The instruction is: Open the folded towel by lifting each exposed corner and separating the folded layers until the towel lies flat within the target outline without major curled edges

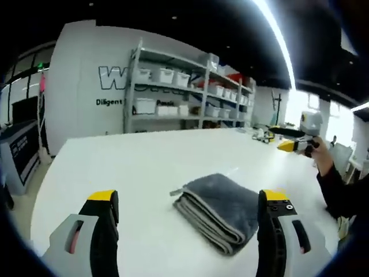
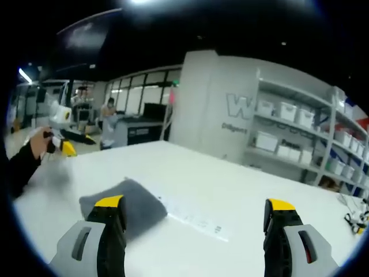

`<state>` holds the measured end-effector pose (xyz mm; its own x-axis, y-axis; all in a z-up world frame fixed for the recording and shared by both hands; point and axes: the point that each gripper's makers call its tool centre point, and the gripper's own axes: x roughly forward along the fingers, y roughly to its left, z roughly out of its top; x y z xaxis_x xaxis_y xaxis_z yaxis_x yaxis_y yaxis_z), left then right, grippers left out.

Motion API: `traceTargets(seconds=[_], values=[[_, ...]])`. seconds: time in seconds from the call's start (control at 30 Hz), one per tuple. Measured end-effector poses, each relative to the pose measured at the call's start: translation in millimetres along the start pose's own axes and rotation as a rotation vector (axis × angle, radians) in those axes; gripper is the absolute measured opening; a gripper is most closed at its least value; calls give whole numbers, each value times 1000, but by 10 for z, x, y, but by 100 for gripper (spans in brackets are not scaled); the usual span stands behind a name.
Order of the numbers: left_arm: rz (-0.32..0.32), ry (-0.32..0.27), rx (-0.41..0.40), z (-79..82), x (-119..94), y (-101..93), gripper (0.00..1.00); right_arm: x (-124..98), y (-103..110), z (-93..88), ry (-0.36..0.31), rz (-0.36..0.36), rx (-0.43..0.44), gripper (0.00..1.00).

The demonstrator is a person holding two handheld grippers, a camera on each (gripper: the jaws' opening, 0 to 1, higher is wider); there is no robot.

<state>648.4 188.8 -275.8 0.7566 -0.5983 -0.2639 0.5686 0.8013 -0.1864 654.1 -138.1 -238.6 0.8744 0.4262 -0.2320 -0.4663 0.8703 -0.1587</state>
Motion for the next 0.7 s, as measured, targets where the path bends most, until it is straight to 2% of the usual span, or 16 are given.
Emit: traceTargets(seconds=[0.07,0.23,0.33,0.4,0.53,0.7], values=[[-21,-1,-26,-10,17,-24,97,8,22,-14,4,9,4,100],[-20,13,-26,-63,62,5,97,26,83,-66,14,40,42,100],[-41,16,-64,-101,81,-13,97,49,190,-113,17,115,160,100],[-51,13,-88,-111,90,-17,96,60,205,-143,21,136,208,99],[-121,0,-183,-134,137,-126,94,83,237,-197,31,152,231,96],[-123,37,-172,-272,217,-140,93,150,257,-258,56,166,245,96]])
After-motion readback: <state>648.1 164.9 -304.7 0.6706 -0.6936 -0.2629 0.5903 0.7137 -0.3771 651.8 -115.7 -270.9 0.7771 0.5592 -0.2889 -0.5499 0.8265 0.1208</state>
